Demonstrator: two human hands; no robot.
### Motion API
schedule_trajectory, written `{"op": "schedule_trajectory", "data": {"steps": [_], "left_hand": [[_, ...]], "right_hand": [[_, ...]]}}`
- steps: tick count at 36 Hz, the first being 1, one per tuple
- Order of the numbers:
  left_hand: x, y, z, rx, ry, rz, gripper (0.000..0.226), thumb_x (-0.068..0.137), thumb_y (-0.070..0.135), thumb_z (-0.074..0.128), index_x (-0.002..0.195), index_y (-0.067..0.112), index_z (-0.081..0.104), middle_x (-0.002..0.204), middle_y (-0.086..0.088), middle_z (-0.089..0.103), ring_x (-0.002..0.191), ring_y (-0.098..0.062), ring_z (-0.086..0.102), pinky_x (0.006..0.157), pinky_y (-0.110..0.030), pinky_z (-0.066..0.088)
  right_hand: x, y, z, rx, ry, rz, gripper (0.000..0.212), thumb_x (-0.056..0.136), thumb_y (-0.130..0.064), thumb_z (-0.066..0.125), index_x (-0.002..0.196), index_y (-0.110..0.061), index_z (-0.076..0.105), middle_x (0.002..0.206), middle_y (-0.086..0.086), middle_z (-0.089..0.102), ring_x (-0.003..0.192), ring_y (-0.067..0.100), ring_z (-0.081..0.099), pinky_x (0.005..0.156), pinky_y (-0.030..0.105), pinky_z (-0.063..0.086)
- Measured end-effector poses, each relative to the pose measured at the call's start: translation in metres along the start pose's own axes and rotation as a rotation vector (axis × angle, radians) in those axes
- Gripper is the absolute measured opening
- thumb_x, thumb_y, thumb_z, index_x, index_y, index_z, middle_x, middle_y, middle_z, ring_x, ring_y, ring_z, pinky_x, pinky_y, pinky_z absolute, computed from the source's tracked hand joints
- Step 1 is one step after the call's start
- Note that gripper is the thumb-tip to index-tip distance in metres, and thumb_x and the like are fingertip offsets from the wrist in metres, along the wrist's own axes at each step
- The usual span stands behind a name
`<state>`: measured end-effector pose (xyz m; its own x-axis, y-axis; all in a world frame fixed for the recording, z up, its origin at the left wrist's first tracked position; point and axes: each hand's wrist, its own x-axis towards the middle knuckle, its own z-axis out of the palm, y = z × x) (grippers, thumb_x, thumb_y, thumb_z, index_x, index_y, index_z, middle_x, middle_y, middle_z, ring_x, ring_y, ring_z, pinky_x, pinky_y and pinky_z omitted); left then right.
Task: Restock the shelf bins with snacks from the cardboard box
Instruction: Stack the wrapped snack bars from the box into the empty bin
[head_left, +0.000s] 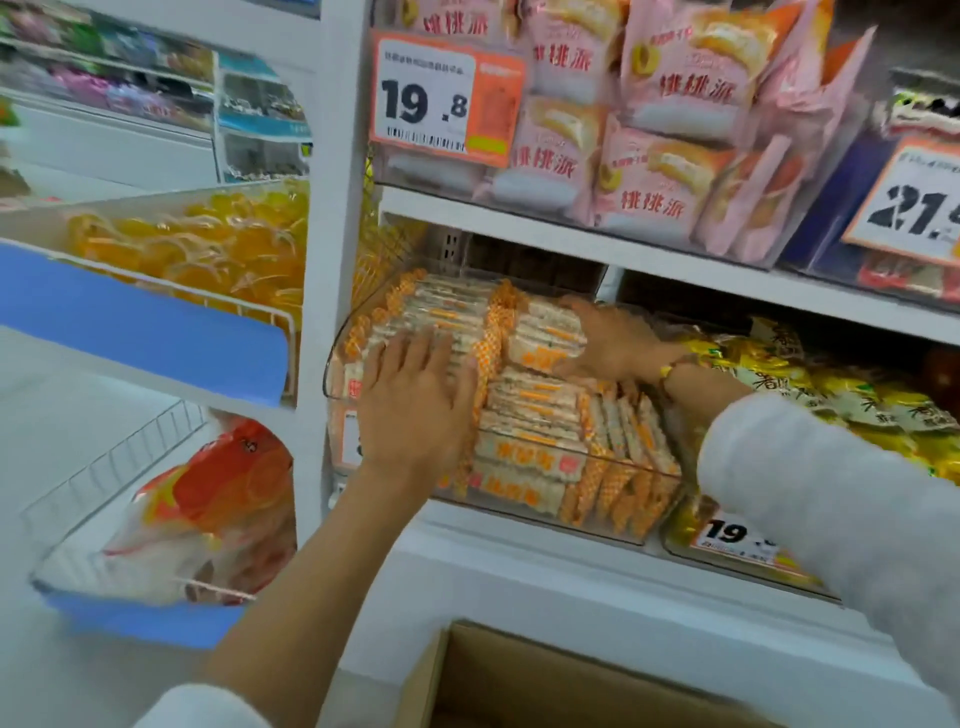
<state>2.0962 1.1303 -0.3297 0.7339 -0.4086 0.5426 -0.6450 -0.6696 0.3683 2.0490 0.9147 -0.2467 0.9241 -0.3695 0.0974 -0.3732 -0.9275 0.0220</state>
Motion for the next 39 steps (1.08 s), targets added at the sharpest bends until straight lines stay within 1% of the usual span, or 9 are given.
{"op": "schedule_trajectory", "data": {"steps": [5,10,17,20,23,27,31,36,39], "left_hand": [[0.002,-0.001,0.002,0.03,-0.005,0.009,0.068,0.093,0.052,0.011,0.144,0.02,0.042,0.152,-0.002,0.037,0.142,-0.023,0.026,0.116,-0.038,0.011],[0.002,-0.001,0.002,0.023,0.039,0.02,0.067,0.093,0.051,0.013,0.137,0.016,0.051,0.144,-0.006,0.048,0.136,-0.027,0.036,0.111,-0.039,0.016],[0.001,-0.001,0.0,-0.004,0.044,0.035,0.068,0.094,0.051,0.013,0.133,0.013,0.055,0.139,-0.008,0.052,0.132,-0.03,0.041,0.11,-0.044,0.024],[0.0,-0.001,0.0,0.0,0.034,0.029,0.068,0.094,0.051,0.013,0.133,0.014,0.054,0.14,-0.008,0.052,0.133,-0.029,0.04,0.11,-0.042,0.022],[0.001,0.0,0.002,0.01,0.039,0.024,0.064,0.095,0.05,0.017,0.13,0.014,0.057,0.135,-0.008,0.055,0.129,-0.03,0.044,0.107,-0.039,0.021],[0.001,0.001,0.002,0.029,0.054,0.012,0.06,0.096,0.047,0.023,0.123,0.011,0.063,0.128,-0.01,0.061,0.122,-0.032,0.052,0.102,-0.038,0.022],[0.0,0.0,0.001,0.023,0.064,0.021,0.059,0.097,0.046,0.025,0.12,0.011,0.065,0.124,-0.01,0.063,0.118,-0.032,0.055,0.101,-0.038,0.025],[0.0,-0.001,0.001,0.018,0.056,0.032,0.06,0.097,0.047,0.023,0.124,0.012,0.063,0.127,-0.009,0.061,0.121,-0.031,0.053,0.101,-0.038,0.024],[0.001,-0.001,0.003,0.021,0.061,0.028,0.061,0.096,0.048,0.021,0.124,0.012,0.062,0.128,-0.009,0.061,0.122,-0.031,0.052,0.103,-0.04,0.027]], "right_hand": [[0.015,0.012,0.0,0.254,-0.134,-0.083,0.078,0.087,-0.033,0.068,0.151,-0.024,0.024,0.151,0.0,0.036,0.136,0.019,0.037,0.103,0.017,0.027],[0.019,0.017,-0.008,0.037,-0.292,-0.051,0.084,0.092,-0.047,0.056,0.153,-0.033,0.0,0.16,0.009,0.004,0.147,0.029,0.006,0.118,0.037,0.013],[0.013,0.012,-0.013,0.179,-0.282,-0.032,0.088,0.086,-0.028,0.071,0.153,-0.025,0.014,0.159,0.002,0.015,0.144,0.022,0.02,0.111,0.025,0.021],[0.014,0.005,-0.007,0.195,-0.2,-0.014,0.083,0.081,-0.023,0.073,0.149,-0.027,0.025,0.154,0.002,0.028,0.136,0.023,0.033,0.109,0.03,0.033],[0.015,-0.008,0.002,0.146,-0.063,0.004,0.072,0.08,-0.026,0.066,0.144,-0.026,0.033,0.143,0.005,0.044,0.122,0.026,0.048,0.094,0.033,0.045],[0.017,-0.024,0.02,0.097,0.007,0.061,0.085,0.081,-0.037,0.064,0.149,-0.013,0.018,0.143,0.014,0.039,0.13,0.035,0.04,0.102,0.042,0.039],[0.026,-0.023,0.026,0.2,-0.005,0.108,0.104,0.071,-0.04,0.072,0.152,-0.019,0.01,0.145,0.012,0.038,0.131,0.033,0.04,0.099,0.034,0.04],[0.018,-0.017,0.015,0.174,0.019,0.064,0.099,0.072,-0.036,0.079,0.15,-0.026,0.019,0.149,0.006,0.037,0.137,0.03,0.033,0.108,0.037,0.029],[0.014,-0.007,0.009,0.164,-0.02,0.039,0.094,0.073,-0.029,0.078,0.148,-0.033,0.021,0.147,0.005,0.04,0.135,0.029,0.036,0.105,0.037,0.032]]}}
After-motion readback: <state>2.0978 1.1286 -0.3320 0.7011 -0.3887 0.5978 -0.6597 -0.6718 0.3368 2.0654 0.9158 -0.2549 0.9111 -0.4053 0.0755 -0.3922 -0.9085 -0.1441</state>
